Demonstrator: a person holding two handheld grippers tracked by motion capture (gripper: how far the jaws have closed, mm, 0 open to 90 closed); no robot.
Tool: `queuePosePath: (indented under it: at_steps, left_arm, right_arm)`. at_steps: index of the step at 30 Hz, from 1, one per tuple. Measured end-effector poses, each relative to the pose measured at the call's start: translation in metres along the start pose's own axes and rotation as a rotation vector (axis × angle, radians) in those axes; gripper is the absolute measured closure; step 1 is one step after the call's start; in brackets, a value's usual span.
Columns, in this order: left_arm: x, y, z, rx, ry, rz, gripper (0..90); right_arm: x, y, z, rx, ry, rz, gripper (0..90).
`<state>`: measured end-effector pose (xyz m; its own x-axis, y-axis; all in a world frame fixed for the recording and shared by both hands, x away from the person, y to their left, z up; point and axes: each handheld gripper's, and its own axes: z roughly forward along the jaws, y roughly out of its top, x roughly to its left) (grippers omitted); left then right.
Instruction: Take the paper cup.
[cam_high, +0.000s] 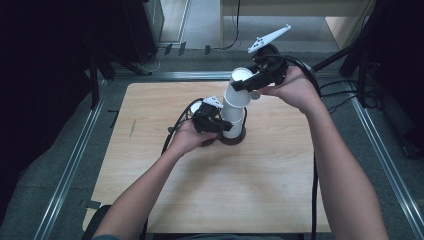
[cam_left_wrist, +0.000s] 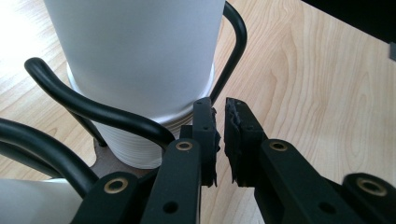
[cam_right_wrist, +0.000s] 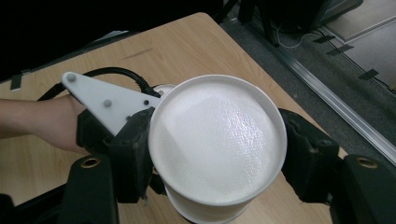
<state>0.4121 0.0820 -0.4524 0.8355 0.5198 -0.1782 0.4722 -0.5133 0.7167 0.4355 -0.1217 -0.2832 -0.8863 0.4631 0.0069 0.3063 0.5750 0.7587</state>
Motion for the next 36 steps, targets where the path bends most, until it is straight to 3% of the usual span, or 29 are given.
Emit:
queuePosePath:
  at_steps: [9, 12, 17, 22, 26, 36]
  left_arm:
    - [-0.005, 0.001, -0.005, -0.002, -0.036, 0.005, 78.3]
    - [-0.010, -0.003, -0.010, 0.000, -0.047, 0.030, 76.3]
    - [-0.014, -0.010, -0.018, 0.002, -0.082, 0.033, 71.8]
    - [-0.017, -0.014, -0.022, 0.011, -0.113, 0.036, 70.0]
    - [-0.020, -0.020, -0.027, 0.024, -0.130, 0.055, 66.2]
    - [-0.025, -0.036, -0.035, 0.022, -0.161, 0.073, 58.1]
  right_arm:
    - [0.009, -0.013, -0.021, 0.023, 0.022, -0.011, 34.5]
    - [0.012, -0.022, -0.024, 0.019, 0.029, -0.010, 34.5]
    - [0.019, -0.046, -0.029, 0.029, 0.085, 0.000, 34.5]
    - [0.025, -0.064, -0.027, 0.040, 0.114, -0.020, 34.5]
    - [0.038, -0.083, -0.022, 0.046, 0.160, -0.037, 34.5]
    - [0.051, -0.112, -0.009, 0.056, 0.184, -0.053, 34.5]
